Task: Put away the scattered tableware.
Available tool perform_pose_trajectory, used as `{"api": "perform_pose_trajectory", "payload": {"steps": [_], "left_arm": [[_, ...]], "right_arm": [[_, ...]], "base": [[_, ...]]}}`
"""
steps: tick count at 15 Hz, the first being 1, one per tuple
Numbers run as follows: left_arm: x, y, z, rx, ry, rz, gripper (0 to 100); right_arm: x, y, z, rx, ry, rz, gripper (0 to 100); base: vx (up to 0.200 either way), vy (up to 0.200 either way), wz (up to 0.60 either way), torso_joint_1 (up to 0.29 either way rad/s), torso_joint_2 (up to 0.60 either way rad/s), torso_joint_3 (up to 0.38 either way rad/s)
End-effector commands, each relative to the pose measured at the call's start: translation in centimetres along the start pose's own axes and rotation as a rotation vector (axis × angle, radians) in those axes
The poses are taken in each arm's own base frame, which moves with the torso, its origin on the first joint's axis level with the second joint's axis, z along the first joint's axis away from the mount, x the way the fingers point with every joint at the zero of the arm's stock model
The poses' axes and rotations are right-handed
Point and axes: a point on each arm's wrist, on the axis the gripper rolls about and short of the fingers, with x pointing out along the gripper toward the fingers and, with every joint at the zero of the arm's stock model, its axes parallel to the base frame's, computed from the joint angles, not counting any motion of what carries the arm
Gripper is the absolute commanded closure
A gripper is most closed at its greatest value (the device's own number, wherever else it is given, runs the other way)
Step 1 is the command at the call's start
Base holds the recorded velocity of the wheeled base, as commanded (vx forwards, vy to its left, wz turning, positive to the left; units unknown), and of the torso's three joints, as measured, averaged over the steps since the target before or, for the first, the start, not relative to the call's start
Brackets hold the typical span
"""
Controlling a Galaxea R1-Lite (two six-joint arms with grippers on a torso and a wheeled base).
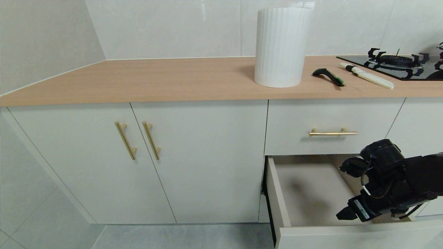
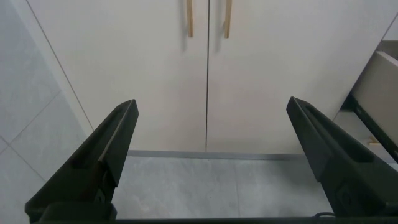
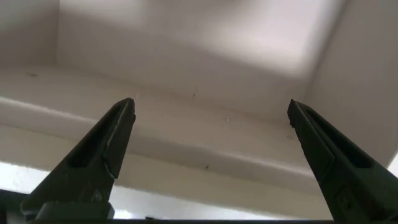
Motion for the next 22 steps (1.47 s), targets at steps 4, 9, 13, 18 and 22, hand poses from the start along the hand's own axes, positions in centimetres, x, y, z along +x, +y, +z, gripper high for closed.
{"api": "perform_pose_trajectory", "payload": {"steps": [4,9,13,18,22], "left_arm": [[0.0,0.0,0.0,0.0,0.001,0.001,0],[0.0,0.0,0.0,-0.001,0.001,0.001,0],[0.0,0.0,0.0,-0.001,0.001,0.001,0],[0.0,0.0,0.0,0.0,0.001,0.001,0],[0.0,0.0,0.0,0.0,0.001,0.001,0]], "right_arm": [[-0.7,0.8,-1.1,-0.066,0.113,0.031,0],[-1.4,1.4,-2.6,-0.134,0.237,0.053,0],[-2.3,2.4,-3.5,-0.194,0.321,0.077,0],[-3.0,2.8,-3.9,-0.238,0.342,0.052,0],[-8.7,2.4,-2.0,-0.148,0.054,0.087,0]], "base": [[0.0,0.0,0.0,0.0,0.0,0.0],[0.0,0.0,0.0,0.0,0.0,0.0],[0.0,0.0,0.0,0.0,0.0,0.0],[0.0,0.0,0.0,0.0,0.0,0.0],[0.0,0.0,0.0,0.0,0.0,0.0]]}}
